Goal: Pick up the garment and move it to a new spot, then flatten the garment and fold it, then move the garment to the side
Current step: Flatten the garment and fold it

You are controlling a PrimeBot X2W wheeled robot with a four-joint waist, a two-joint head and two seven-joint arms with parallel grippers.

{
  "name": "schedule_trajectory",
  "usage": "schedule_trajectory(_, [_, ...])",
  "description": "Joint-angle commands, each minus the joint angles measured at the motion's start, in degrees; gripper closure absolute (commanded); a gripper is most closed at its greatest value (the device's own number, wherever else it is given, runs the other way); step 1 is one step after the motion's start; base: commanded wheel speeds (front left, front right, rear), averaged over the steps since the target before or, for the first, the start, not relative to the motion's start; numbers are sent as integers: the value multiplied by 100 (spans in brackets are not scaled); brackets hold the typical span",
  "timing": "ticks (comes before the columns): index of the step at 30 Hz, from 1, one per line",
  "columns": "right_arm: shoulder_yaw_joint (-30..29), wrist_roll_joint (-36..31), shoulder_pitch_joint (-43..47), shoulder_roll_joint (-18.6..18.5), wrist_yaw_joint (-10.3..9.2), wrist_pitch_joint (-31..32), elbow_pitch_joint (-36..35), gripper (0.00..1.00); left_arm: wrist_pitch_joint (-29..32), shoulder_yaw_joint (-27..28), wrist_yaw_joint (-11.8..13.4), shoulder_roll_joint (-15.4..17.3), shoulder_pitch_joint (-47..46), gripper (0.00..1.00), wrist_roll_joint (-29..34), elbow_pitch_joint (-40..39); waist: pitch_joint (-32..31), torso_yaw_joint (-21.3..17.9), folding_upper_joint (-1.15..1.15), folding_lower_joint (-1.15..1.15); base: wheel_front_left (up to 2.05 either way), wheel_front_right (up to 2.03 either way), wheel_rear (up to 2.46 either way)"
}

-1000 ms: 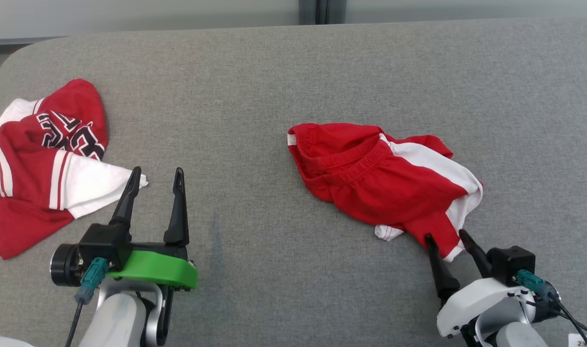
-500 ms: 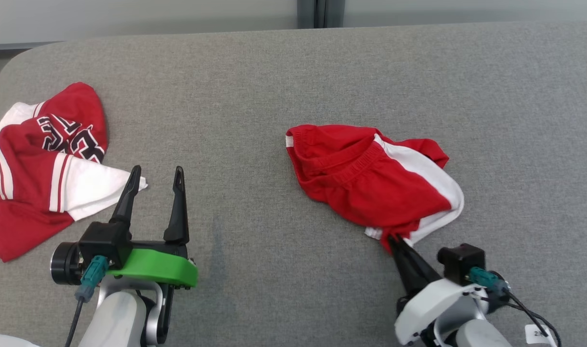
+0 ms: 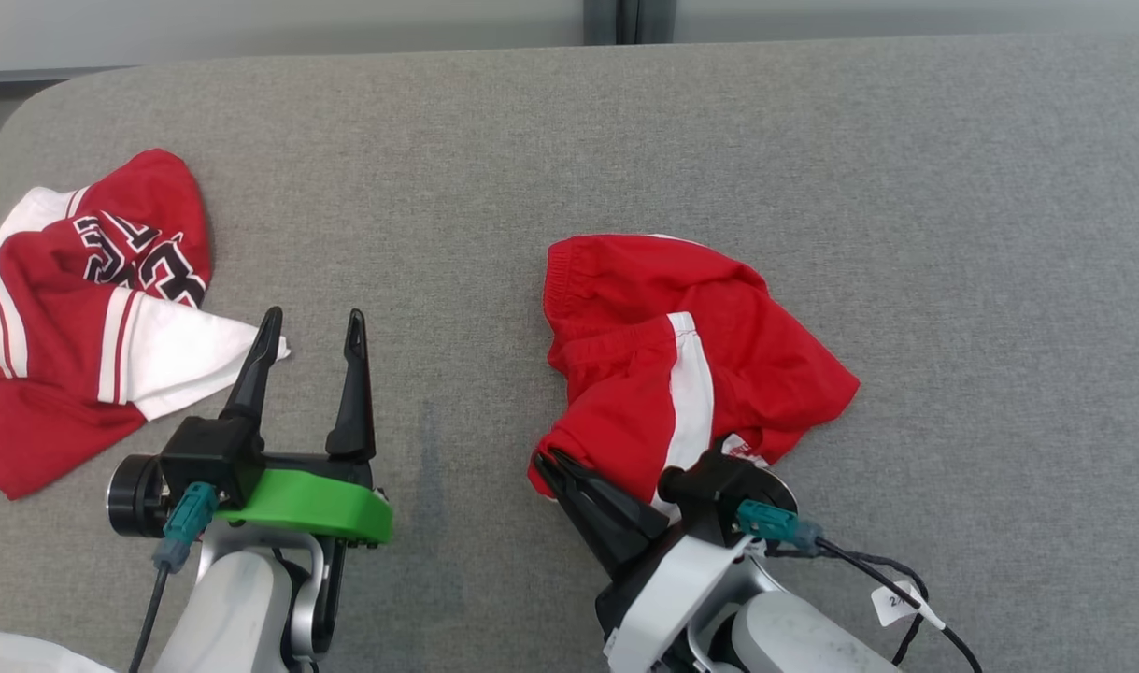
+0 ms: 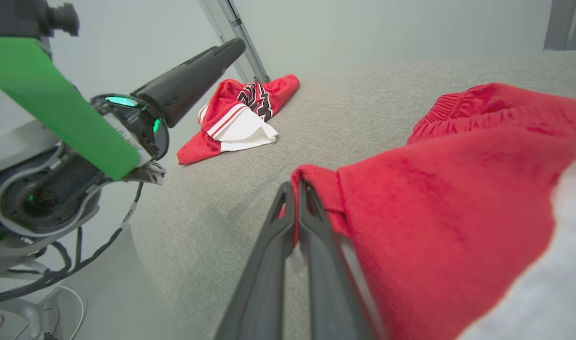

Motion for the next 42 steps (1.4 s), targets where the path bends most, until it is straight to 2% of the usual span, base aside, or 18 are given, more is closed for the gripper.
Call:
schedule_trajectory(1, [60, 51, -136, -9, 1, -106, 79, 0, -16, -9, -40, -18, -76, 0, 29, 14, 25, 39, 0, 0, 0, 0, 0])
schedule_trajectory(8, [325, 37, -434, -22, 1, -513, 39, 0, -19, 10, -46, -57, -81, 0, 46, 36, 33, 79, 0, 0, 0, 0, 0])
schedule_trajectory(10, [234, -14, -483, -78, 1, -575, -65, 0, -19, 34, -43, -67, -57, 0, 55, 24, 23, 69, 0, 0, 0, 0, 0])
schedule_trajectory(14, [-293, -136, -399, -163, 1, -665, -332, 0, -19, 78, -49, -73, -12, 0, 87, -11, 7, 39, 0, 0, 0, 0, 0])
schedule_trajectory(23, [-2504, -633, 368, -391, 1, -609, -899, 0, -13, 211, 1, -44, 201, 0, 142, -101, -160, -90, 0, 0, 0, 0, 0])
schedule_trajectory(29, [-3516, -853, 1057, -399, 1, -364, -1194, 0, -13, 249, 11, -21, 408, 0, 181, -135, -373, -145, 0, 0, 0, 0, 0])
schedule_trajectory(33, [-3763, -902, 1368, -349, 1, -213, -1390, 0, -14, 249, 14, 7, 518, 0, 179, -152, -467, -161, 0, 0, 0, 0, 0])
schedule_trajectory(42, [-3825, -923, 1572, -257, 1, -57, -1564, 0, -14, 218, 33, 27, 595, 0, 133, -165, -538, -174, 0, 0, 0, 0, 0])
